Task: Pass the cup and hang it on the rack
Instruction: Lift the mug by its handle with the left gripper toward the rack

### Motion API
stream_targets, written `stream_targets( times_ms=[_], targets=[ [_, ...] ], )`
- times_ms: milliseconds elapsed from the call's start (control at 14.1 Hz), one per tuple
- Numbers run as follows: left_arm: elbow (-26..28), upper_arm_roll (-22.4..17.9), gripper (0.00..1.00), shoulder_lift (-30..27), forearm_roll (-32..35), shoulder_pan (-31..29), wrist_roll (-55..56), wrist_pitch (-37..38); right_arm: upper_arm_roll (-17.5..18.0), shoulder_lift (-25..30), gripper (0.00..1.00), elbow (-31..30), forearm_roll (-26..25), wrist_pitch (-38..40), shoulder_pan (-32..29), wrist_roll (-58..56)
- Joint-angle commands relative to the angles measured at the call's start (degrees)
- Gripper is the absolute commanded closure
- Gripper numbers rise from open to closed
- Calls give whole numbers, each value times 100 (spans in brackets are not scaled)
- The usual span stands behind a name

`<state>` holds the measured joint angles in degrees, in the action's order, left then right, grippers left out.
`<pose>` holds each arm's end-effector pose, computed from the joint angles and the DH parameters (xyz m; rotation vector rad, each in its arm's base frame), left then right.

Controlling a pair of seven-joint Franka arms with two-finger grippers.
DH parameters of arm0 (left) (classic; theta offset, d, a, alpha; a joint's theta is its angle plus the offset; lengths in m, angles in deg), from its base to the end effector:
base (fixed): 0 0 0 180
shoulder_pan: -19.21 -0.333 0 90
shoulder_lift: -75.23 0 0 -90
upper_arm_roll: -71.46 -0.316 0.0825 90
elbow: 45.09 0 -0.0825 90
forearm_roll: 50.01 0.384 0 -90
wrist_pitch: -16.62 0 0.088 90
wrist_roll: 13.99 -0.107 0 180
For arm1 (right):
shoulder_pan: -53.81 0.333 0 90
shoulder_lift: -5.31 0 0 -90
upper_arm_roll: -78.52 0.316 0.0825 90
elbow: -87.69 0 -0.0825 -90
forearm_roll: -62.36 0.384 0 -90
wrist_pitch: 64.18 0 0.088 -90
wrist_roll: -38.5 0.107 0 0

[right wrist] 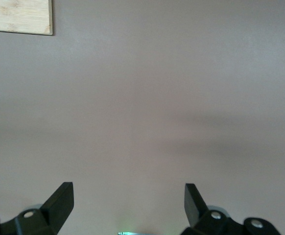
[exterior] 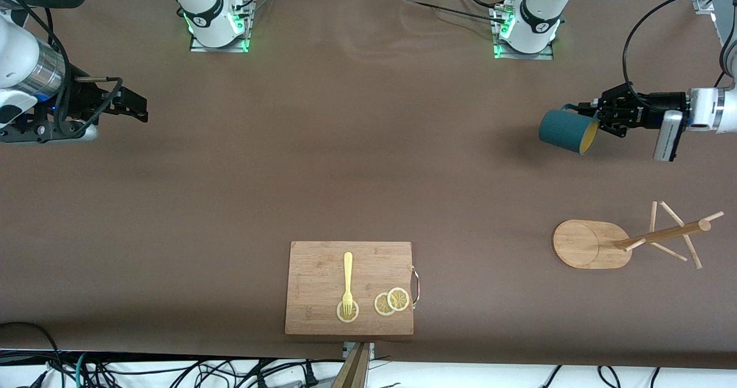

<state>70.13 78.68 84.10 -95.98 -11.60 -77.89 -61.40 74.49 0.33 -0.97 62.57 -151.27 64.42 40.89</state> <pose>0.4925 0.1204 0.3813 1.9480 -0.5326 0.0255 0.5692 0.0678 0.5824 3.1231 0.1141 -0.1776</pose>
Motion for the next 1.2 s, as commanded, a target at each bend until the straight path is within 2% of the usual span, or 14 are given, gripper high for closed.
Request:
stream_targets(
  times_ms=[0, 213, 425, 567, 779, 921, 1134],
  targets=[
    [-53, -63, 100, 150, -377, -345, 271, 357, 43, -12, 0, 95, -3, 52, -41, 69],
    [-131, -63, 100, 746, -886, -960, 456, 665, 43, -12, 0, 95, -3, 52, -41, 69],
    [-806, -63, 100, 1396, -932, -1190, 466, 744, 43, -12, 0, 95, -3, 52, -41, 69],
    [-1168, -63, 100, 1713, -1238, -1190, 561, 744, 51, -12, 0, 95, -3, 61, -32, 69],
    [-1283, -63, 100, 2012, -1572, -1181, 641, 700, 51, -12, 0, 104, -3, 43, -6, 69],
    [-1668, -63, 100, 2363, -1722, -1155, 624, 700, 51, -21, 0, 104, -12, 43, -6, 60],
    [-1775, -63, 100, 2567, -1985, -1111, 624, 674, 60, -12, 0, 104, -30, 34, 3, 51]
  ],
)
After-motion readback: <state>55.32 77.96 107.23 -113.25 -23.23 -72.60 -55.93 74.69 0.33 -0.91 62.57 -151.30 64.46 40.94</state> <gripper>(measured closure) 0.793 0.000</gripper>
